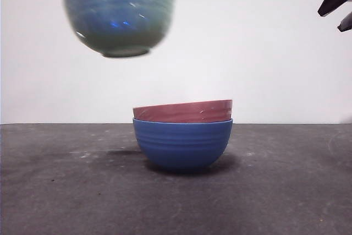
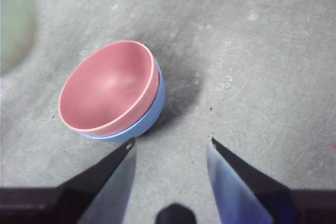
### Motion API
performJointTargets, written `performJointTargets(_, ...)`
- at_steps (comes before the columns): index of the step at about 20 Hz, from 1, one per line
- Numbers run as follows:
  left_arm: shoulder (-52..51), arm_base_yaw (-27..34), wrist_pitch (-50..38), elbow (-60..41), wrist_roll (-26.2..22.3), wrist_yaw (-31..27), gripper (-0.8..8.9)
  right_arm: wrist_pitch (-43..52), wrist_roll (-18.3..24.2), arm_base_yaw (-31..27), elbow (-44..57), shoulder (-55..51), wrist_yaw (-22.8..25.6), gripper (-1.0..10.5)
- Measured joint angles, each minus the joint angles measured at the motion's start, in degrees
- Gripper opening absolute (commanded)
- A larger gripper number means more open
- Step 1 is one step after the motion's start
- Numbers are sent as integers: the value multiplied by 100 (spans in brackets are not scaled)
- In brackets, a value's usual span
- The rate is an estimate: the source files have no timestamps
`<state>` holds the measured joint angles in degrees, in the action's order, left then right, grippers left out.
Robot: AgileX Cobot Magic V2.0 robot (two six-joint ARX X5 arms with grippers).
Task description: Pick up the green bowl on the top,put the green bowl on the left,pick up the red bowl in the middle,put the red bowl on the right
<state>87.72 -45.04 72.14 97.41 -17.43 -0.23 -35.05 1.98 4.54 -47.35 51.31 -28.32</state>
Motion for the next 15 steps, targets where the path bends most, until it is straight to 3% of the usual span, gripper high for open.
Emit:
performJointTargets(7,-933,39,-1305,-2632,973,-393,-9,-2,0,0,0,0,2,220)
performJointTargets(11,-929,39,-2481,-3812,1193,-393,-9,-2,-9,0,0,0,0,220)
performJointTargets(15,-876,42,-3047,-4483,1268,-391,-8,0,-24,0,0,0,0,220)
